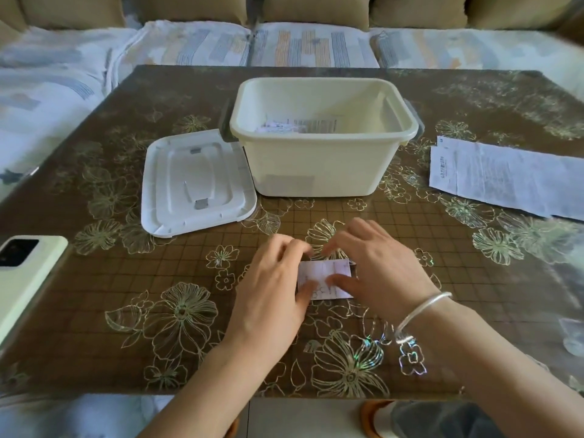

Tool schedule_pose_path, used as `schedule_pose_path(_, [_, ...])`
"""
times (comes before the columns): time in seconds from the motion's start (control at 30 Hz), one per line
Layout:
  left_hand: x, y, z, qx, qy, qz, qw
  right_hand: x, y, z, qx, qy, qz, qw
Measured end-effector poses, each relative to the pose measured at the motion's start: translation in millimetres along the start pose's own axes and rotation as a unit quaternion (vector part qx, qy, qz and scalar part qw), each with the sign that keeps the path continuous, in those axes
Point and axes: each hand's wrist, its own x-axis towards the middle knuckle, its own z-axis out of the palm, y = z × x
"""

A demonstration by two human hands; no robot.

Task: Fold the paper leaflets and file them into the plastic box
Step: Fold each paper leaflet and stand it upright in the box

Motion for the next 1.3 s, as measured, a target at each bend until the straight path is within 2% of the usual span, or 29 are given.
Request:
schedule_pose_path(0.13, [0,-8,-3,0.018,-0.004,0.049,0.999,-9,0,5,-0.055,0.038,-0.109,0.992])
schedule_pose_path(0.2, [-1,-16,-5,0.027,-0.006,0.103,0.994,-15,3,8,-0.066,0.026,-0.129,0.989])
schedule_pose_path(0.3, [2,-31,-13,0.03,-0.065,0.176,0.982,-18,6,7,-0.055,0.029,-0.159,0.985])
schedule_pose_path(0.37, [11,-36,-22,0.032,-0.111,0.193,0.974,-12,9,2,-0.034,0.027,-0.174,0.984])
schedule_pose_path(0.43, [22,-36,-28,0.012,-0.117,0.184,0.976,-2,12,-6,-0.004,0.032,-0.165,0.986])
schedule_pose_path(0.57, [55,-29,-46,-0.069,-0.065,0.121,0.988,28,9,-31,0.009,0.051,-0.15,0.987])
schedule_pose_path(0.73, [107,-12,-95,-0.14,0.02,0.131,0.981,74,10,-94,0.109,0.104,-0.1,0.983])
schedule_pose_path(0.8, [136,-17,-115,-0.148,0.068,0.111,0.98,104,19,-118,0.132,0.155,-0.076,0.976])
schedule_pose_path(0.87, [165,-26,-128,-0.104,0.088,0.072,0.988,137,30,-131,0.12,0.155,-0.041,0.98])
schedule_pose_path(0.93, [192,-32,-132,-0.03,0.051,0.041,0.997,167,39,-128,0.083,0.081,-0.01,0.993])
schedule_pose_path(1.07, [219,-32,-116,0.109,-0.116,0.063,0.985,202,41,-98,-0.017,-0.027,0.017,0.999])
schedule_pose_path(1.13, [225,-36,-106,0.179,-0.174,0.075,0.965,212,41,-88,-0.015,-0.055,0.019,0.998])
schedule_pose_path(1.3, [233,-40,-96,0.258,-0.235,0.076,0.934,222,42,-78,-0.026,-0.081,0.02,0.996])
